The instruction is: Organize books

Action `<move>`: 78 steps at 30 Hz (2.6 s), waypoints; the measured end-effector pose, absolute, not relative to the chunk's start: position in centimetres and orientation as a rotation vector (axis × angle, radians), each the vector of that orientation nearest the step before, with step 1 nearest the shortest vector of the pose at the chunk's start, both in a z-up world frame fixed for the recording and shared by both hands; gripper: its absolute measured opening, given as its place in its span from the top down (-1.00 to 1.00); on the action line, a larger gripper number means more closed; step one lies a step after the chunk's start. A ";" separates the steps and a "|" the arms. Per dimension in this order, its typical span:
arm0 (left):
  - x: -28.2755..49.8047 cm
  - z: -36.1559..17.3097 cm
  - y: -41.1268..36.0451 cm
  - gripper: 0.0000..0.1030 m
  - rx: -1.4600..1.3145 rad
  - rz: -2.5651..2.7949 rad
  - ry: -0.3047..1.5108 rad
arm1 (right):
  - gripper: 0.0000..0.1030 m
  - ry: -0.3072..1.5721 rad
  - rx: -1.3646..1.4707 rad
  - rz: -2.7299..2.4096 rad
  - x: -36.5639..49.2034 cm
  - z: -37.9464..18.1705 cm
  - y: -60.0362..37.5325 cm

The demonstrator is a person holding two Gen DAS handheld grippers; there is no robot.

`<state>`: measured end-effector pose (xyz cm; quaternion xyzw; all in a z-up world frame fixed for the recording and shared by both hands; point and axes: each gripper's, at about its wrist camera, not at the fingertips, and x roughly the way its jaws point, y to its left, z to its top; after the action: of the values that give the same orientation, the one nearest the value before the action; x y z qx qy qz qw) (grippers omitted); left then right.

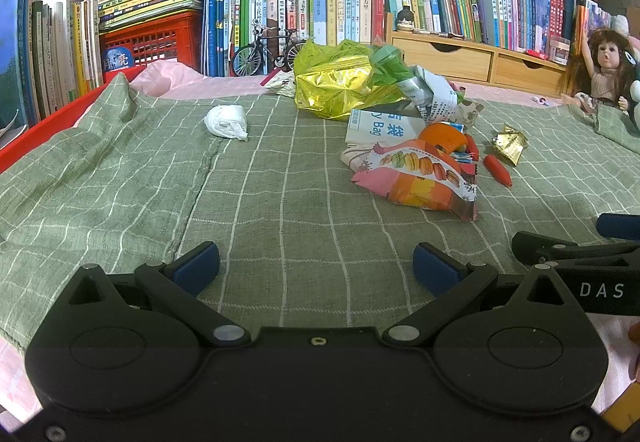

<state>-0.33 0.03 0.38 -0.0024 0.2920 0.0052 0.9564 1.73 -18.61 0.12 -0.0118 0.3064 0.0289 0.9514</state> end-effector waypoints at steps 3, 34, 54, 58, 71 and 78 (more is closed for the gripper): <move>-0.3 0.3 0.0 -1.00 -0.005 0.010 0.592 | -1.00 0.625 -0.026 0.064 1.8 0.1 -18.6; 1.6 2.5 3.9 -1.00 -0.091 -0.206 0.673 | -1.00 0.683 0.005 0.103 2.4 1.1 -19.1; 13.4 4.7 12.1 -0.66 -0.156 -0.202 0.657 | -0.84 0.609 -0.187 0.445 8.7 2.2 -10.8; 15.9 3.9 12.9 -0.61 -0.180 -0.202 0.676 | -0.82 0.617 -0.157 0.480 8.3 1.9 -11.0; 18.4 1.5 12.4 -0.29 -0.039 -0.181 0.628 | -0.65 0.586 -0.169 0.498 8.3 1.9 -11.0; 18.5 1.2 12.0 0.10 -0.047 -0.199 0.662 | -0.49 0.609 -0.206 0.466 8.3 1.5 -10.9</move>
<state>18.47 11.98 1.16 -0.0231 0.3243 -0.0976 0.9406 8.35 -10.88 1.47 -0.1002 0.2965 0.2268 0.9223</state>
